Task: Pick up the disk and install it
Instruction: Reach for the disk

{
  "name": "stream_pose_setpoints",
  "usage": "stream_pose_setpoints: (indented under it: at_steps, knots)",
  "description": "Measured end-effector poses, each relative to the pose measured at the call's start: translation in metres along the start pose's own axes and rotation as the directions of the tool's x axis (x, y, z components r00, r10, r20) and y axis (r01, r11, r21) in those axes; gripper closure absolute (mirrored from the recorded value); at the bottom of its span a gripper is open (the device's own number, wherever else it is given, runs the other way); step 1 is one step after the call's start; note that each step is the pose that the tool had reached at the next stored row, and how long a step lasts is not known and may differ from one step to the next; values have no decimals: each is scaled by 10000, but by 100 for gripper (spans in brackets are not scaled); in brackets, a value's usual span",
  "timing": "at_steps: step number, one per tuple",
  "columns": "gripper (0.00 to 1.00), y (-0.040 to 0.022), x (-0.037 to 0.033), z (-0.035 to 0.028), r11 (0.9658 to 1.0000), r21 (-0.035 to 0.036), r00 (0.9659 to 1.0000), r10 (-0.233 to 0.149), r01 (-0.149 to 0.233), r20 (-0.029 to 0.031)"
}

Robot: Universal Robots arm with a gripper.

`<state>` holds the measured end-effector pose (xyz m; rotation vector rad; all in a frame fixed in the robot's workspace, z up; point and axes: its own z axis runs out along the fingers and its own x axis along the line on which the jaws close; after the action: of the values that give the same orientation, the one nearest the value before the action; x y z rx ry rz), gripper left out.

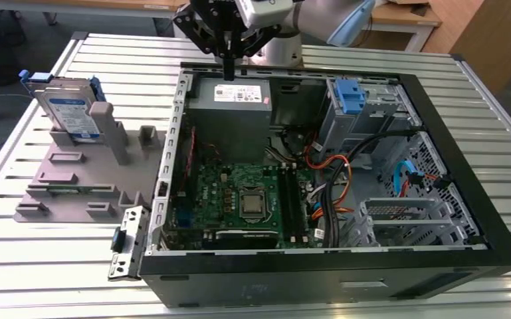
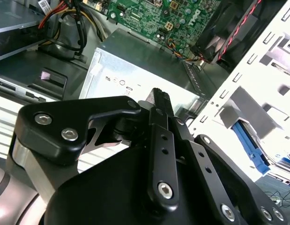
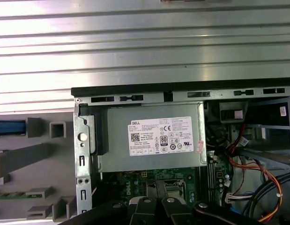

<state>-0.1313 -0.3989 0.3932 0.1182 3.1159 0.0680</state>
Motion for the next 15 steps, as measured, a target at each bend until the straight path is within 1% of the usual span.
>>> stream_pose_setpoints:
  at_steps: [7,15]
  knots:
    - [89,-4,51,-1,10000,-1,10000,1,-1,-1]
    - [89,-12,161,-1,10000,0,10000,-1,1,0]
